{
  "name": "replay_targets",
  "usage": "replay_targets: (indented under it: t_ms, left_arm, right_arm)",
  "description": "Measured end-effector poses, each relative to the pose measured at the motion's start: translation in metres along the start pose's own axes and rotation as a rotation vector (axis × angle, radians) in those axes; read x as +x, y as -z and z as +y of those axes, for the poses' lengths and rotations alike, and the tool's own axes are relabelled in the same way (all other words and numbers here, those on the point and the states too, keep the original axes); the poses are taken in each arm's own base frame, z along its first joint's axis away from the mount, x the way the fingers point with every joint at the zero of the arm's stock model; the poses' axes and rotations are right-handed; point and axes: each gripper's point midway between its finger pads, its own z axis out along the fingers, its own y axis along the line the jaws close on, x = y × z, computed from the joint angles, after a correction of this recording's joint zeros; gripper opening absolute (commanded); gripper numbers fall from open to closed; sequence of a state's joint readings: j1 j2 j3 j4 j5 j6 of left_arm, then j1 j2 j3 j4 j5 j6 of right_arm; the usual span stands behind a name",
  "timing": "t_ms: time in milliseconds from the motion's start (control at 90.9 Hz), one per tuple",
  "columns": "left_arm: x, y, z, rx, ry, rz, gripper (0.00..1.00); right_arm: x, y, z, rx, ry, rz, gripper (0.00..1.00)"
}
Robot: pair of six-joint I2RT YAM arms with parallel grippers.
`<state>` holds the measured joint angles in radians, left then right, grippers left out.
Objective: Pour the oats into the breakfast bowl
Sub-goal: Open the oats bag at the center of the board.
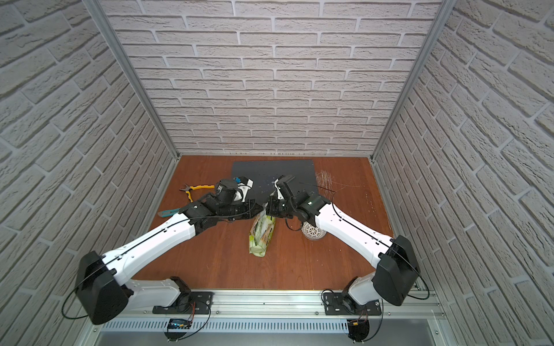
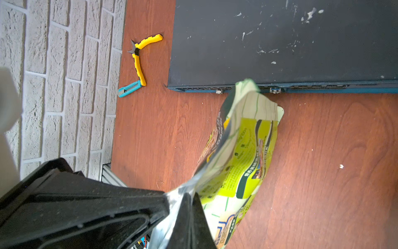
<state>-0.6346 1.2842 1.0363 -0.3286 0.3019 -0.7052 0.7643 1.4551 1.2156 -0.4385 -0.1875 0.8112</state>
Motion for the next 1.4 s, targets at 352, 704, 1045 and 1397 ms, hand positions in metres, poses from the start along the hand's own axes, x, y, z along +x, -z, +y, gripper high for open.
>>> replay_targets:
  t_ms: [352,704,1045,1397]
  left_arm:
    - [0.004,-0.003,-0.003,0.003,-0.024,0.013,0.12]
    - [0.010,-0.009,0.002,-0.031,-0.044,0.028,0.09]
    - [0.010,-0.009,0.000,-0.050,-0.067,0.015,0.00]
    - [0.008,-0.003,-0.001,-0.084,-0.084,-0.023,0.00]
  right_arm:
    - [0.002,0.001,0.001,-0.008,-0.001,0.007,0.03]
    - [0.003,0.002,0.001,-0.007,0.001,0.008,0.03]
    - [0.006,0.008,0.000,0.104,0.085,-0.004,0.03]
    - [0.005,0.013,0.000,0.254,0.205,-0.019,0.03]
